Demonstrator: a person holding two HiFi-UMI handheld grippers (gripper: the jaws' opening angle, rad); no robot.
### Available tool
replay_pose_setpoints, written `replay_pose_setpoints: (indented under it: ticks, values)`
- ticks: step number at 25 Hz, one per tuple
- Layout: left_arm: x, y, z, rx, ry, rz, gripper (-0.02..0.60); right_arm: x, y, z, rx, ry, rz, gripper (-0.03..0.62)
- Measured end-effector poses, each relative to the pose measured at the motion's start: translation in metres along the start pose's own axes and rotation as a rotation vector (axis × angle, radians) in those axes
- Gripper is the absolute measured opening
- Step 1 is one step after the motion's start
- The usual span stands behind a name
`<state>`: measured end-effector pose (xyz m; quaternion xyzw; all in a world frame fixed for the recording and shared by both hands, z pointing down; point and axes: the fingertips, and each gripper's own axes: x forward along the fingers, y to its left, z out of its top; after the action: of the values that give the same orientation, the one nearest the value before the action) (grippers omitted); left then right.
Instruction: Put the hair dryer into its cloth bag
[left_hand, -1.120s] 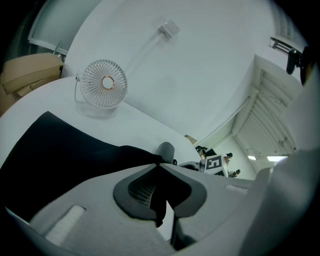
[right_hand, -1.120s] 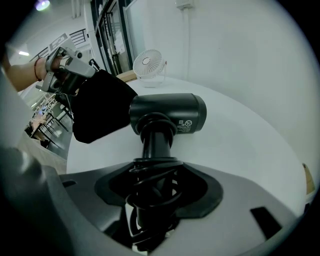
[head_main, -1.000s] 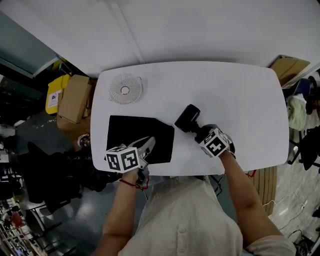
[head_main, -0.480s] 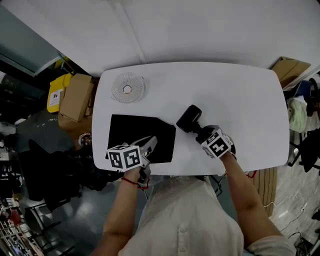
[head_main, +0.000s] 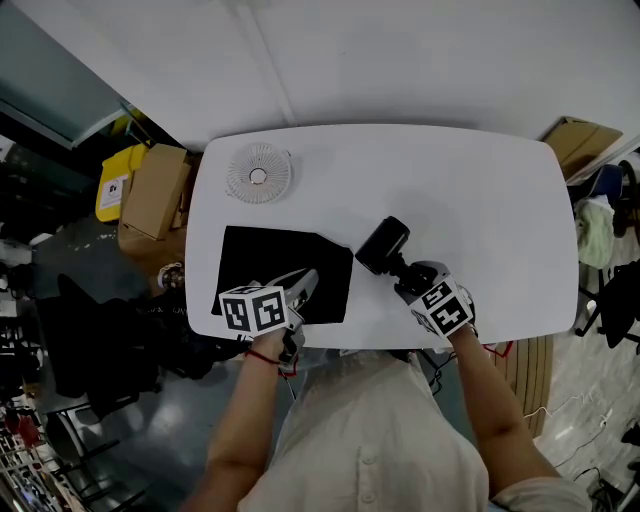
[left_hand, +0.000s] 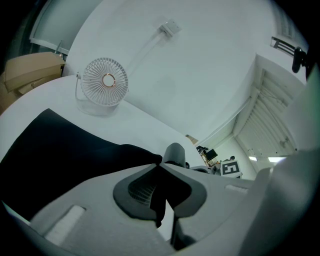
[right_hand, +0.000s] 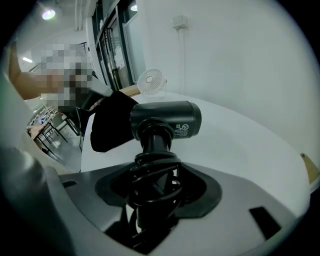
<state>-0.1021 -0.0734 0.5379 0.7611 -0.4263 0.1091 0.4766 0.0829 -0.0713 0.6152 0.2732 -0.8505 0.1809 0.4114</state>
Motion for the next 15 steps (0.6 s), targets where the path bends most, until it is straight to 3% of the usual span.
replay_pose_setpoints:
  ticks: [15]
  values:
    - [0.003, -0.004, 0.001, -0.012, -0.007, -0.017, 0.021, 0.007, 0.068, 0.005, -0.166, 0.043, 0.067, 0.247]
